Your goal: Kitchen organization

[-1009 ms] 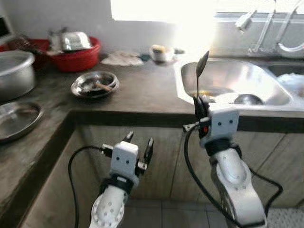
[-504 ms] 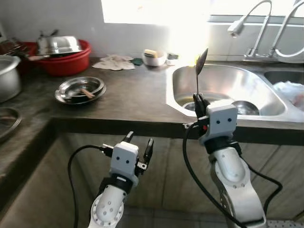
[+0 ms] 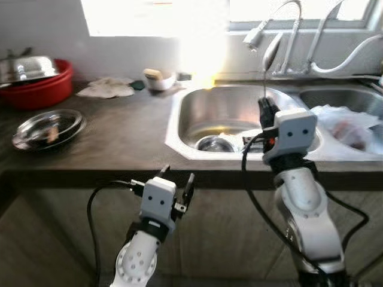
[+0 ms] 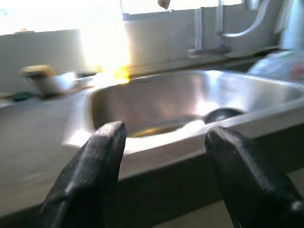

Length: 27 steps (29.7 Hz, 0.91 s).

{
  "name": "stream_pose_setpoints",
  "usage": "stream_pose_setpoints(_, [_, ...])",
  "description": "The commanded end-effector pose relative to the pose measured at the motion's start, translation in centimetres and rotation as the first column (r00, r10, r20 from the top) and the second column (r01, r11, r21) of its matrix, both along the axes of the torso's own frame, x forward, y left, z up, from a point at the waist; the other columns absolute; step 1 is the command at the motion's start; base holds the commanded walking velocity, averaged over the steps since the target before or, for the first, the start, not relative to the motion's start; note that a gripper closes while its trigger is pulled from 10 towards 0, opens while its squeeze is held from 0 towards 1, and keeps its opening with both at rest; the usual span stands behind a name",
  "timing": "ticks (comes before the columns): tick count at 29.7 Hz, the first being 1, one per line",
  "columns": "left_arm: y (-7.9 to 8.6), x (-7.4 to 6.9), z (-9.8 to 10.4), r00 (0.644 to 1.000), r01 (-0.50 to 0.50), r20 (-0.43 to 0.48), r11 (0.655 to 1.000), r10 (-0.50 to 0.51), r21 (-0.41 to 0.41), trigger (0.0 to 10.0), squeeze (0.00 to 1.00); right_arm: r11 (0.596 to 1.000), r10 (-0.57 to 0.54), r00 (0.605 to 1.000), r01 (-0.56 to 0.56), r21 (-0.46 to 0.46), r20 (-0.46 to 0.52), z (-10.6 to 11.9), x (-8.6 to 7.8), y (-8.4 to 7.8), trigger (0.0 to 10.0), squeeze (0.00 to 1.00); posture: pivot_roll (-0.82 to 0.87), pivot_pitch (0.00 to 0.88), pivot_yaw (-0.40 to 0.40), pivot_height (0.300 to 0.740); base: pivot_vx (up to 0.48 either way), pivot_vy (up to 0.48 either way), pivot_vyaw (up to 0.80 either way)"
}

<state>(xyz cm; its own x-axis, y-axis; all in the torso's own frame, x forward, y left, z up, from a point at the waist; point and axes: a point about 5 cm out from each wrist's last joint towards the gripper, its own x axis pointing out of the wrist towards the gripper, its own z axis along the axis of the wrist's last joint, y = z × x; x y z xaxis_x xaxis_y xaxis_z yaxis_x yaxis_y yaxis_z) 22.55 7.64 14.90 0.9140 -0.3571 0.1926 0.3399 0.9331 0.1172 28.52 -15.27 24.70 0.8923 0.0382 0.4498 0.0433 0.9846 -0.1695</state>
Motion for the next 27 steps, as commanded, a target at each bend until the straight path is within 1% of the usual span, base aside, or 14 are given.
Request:
stream_pose_setpoints(1, [0.7,0.1,0.0,1.0,-0.018,0.004,1.0,0.018,0.012,10.0,0.0,0.999,0.051,0.999,-0.051,0.002,0.014,0.8,0.2,0.9,10.0,0.0,0.01,0.047,-0.005,0.74,0.416,0.0,0.0])
stream_pose_setpoints(7, [0.8,-0.1,-0.1,1.0,-0.019,-0.007,1.0,0.02,0.009,10.0,0.0,0.994,0.092,0.996,-0.091,-0.053,0.008,1.8,1.0,0.6,10.0,0.0,0.01,0.059,-0.011,0.74,0.45,0.0,0.0])
stream_pose_setpoints(9, [1.0,0.0,-0.1,0.999,-0.038,-0.006,0.999,0.038,0.007,10.0,0.0,0.993,0.101,0.995,-0.1,-0.065,0.011,2.3,1.3,0.4,10.0,0.0,0.01,0.06,-0.011,0.74,0.48,0.0,0.0])
stream_pose_setpoints(11, [1.1,0.0,-0.1,0.999,-0.047,-0.006,0.999,0.047,0.007,10.0,0.0,0.992,0.103,0.995,-0.101,-0.071,0.013,2.5,1.4,0.4,10.0,0.0,0.01,0.06,-0.011,0.74,0.0,0.0,0.0])
stream_pose_setpoints(12, [1.0,0.1,-0.1,0.999,-0.052,-0.013,0.999,0.052,0.005,10.0,0.0,0.986,0.136,0.991,-0.136,-0.098,-0.005,3.2,2.0,0.2,10.0,0.0,0.01,0.062,-0.015,0.74,0.0,0.0,0.0])
stream_pose_setpoints(13, [1.0,0.1,-0.1,0.999,-0.052,-0.013,0.999,0.052,0.005,10.0,0.0,0.986,0.136,0.991,-0.136,-0.098,-0.005,3.2,2.0,0.2,10.0,0.0,0.01,0.062,-0.015,0.74,0.0,0.0,0.0])
stream_pose_setpoints(15, [1.0,0.1,-0.1,0.999,-0.051,-0.015,0.999,0.051,0.005,10.0,0.0,0.977,0.17,0.985,-0.172,-0.122,-0.033,3.8,2.6,0.1,10.0,0.0,0.01,0.064,-0.015,0.74,0.0,0.0,0.0])
stream_pose_setpoints(19, [0.9,-0.1,-0.3,0.998,-0.052,-0.02,0.999,0.052,0.006,10.0,0.0,0.956,0.198,0.976,-0.213,-0.202,-0.091,4.7,3.7,-0.1,10.0,0.0,0.01,0.068,-0.02,0.74,0.0,0.0,0.0])
stream_pose_setpoints(20, [0.9,-0.1,-0.3,0.998,-0.052,-0.02,0.999,0.052,0.006,10.0,0.0,0.956,0.198,0.976,-0.213,-0.202,-0.091,4.7,3.7,-0.1,10.0,0.0,0.01,0.068,-0.02,0.74,0.0,0.0,0.0])
stream_pose_setpoints(22, [0.9,-0.1,-0.3,0.998,-0.051,-0.022,0.999,0.051,0.005,10.0,0.0,0.937,0.211,0.965,-0.245,-0.249,-0.155,4.7,4.3,-0.2,10.0,0.0,0.01,0.071,-0.02,0.74,0.0,0.0,0.0])
stream_pose_setpoints(23, [0.9,-0.1,-0.3,0.998,-0.051,-0.022,0.999,0.051,0.005,10.0,0.0,0.937,0.211,0.965,-0.245,-0.249,-0.155,4.7,4.3,-0.2,10.0,0.0,0.01,0.071,-0.02,0.74,0.0,0.0,0.0])
stream_pose_setpoints(24, [0.9,-0.1,-0.3,0.998,-0.051,-0.024,0.999,0.051,0.005,10.0,0.0,0.915,0.217,0.95,-0.278,-0.293,-0.224,4.3,4.8,-0.3,10.0,0.0,0.01,0.072,-0.021,0.74,0.0,0.0,0.0])
stream_pose_setpoints(25, [0.9,-0.1,-0.3,0.998,-0.051,-0.025,0.999,0.051,0.005,10.0,0.0,0.906,0.211,0.944,-0.286,-0.313,-0.254,4.0,5.2,-0.4,10.0,0.0,0.01,0.072,-0.022,0.74,0.0,0.0,0.0])
stream_pose_setpoints(27, [0.8,-0.1,-0.3,0.999,-0.049,-0.023,0.999,0.049,0.002,10.0,0.0,0.892,0.193,0.913,-0.316,-0.323,-0.36,3.0,5.9,-0.6,10.0,0.0,0.01,0.075,-0.023,0.74,0.0,0.0,0.0])
